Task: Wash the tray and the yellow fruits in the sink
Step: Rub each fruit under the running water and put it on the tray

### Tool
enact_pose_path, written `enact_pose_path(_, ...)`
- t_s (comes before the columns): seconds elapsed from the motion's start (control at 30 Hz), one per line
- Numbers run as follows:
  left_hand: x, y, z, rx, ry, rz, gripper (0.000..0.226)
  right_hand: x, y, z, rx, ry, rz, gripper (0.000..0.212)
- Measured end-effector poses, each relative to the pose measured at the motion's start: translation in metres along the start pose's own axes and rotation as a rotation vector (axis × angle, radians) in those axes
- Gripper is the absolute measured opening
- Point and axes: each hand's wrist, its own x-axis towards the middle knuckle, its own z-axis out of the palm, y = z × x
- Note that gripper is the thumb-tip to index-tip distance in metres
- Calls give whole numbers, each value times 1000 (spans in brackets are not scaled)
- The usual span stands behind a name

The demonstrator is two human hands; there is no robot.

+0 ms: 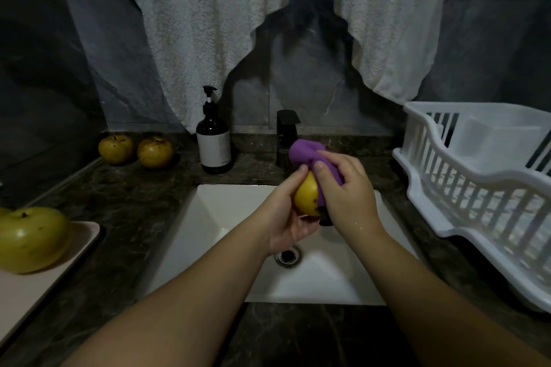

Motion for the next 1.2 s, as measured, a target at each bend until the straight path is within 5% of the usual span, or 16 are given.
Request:
enact_pose_path(0.2,5,5,0,-270,-14,167,63,8,2,1,336,44,391,15)
enact_pose_path(0.43,-3,0,1,4,-55,-17,66,3,0,1,162,140,169,25)
enact_pose_path(0.6,3,5,5,-286,42,167,78,0,3,-1,155,17,269,23)
enact_pose_path(0.73,-2,6,-3,-179,-15,139,68,-2,-4,6,47,10,140,20)
enact_pose_path(1.2,1,6,-1,-109,64,213,82,-4,-3,1,49,45,124,18)
